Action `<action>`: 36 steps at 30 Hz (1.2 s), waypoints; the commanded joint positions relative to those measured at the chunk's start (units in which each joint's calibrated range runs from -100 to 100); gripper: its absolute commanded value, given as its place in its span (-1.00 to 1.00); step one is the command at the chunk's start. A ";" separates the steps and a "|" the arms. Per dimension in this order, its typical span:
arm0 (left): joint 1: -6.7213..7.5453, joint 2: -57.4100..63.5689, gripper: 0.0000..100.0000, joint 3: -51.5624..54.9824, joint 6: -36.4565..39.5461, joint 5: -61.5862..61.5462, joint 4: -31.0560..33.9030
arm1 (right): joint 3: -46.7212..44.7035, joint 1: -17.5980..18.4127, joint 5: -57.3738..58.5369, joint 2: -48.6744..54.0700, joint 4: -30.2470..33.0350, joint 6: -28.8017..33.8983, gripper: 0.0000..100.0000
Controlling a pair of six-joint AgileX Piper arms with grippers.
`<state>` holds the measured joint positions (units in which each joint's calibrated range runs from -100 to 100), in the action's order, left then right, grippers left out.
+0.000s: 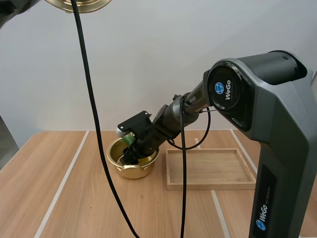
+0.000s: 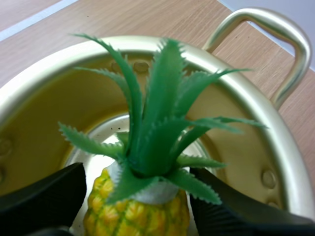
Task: Open the pot, put the pineapple inside, and close it
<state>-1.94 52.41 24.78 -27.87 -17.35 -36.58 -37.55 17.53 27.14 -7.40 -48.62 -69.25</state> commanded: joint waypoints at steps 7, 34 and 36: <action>0.17 0.35 -1.00 -0.50 0.57 1.98 -0.95 | 0.56 -0.28 0.12 2.10 0.91 -0.05 1.00; 0.17 0.35 -1.00 -0.50 0.57 1.98 -0.95 | 13.79 -1.97 5.93 26.32 1.25 5.65 1.00; 0.17 0.35 -1.00 -0.50 0.57 1.98 -0.95 | 13.79 -2.92 5.37 29.08 1.38 6.09 1.00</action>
<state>-1.94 52.41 24.78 -27.87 -17.35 -36.58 -24.10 15.55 34.00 18.34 -47.70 -63.84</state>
